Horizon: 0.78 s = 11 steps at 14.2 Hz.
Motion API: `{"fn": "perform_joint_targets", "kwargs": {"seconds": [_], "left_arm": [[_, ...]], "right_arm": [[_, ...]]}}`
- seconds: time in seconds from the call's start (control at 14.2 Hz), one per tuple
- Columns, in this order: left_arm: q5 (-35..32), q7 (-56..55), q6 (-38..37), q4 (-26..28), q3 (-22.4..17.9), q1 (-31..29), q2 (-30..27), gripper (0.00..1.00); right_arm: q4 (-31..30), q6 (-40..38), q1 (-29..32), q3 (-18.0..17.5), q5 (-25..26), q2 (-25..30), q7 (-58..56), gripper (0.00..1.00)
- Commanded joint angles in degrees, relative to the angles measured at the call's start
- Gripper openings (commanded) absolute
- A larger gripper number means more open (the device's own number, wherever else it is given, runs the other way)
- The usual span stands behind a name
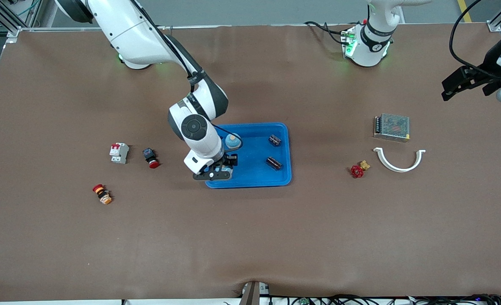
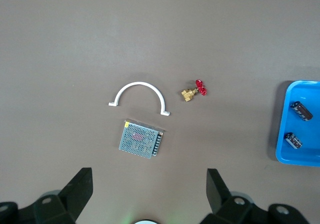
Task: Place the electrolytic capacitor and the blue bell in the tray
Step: 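Lower the bell into the tray and open the right gripper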
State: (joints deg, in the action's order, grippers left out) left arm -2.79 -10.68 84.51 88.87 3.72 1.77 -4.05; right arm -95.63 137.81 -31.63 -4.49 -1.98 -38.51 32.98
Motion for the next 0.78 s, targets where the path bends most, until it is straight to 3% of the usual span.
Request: {"fn": "perform_joint_targets", "kwargs": {"seconds": [0.0, 0.71], "left_arm": [[0.9, 1.1, -0.5, 1.5, -2.2, 1.9, -1.8, 1.0], [0.9, 0.8, 0.9, 2.6, -0.6, 1.9, -1.6, 1.0]], "right_arm": [[1.2, 0.7, -1.4, 0.7, 1.2, -1.6, 1.0, 0.33], [0.7, 3.2, -2.3, 0.7, 1.2, -3.5, 1.0, 0.37]]}}
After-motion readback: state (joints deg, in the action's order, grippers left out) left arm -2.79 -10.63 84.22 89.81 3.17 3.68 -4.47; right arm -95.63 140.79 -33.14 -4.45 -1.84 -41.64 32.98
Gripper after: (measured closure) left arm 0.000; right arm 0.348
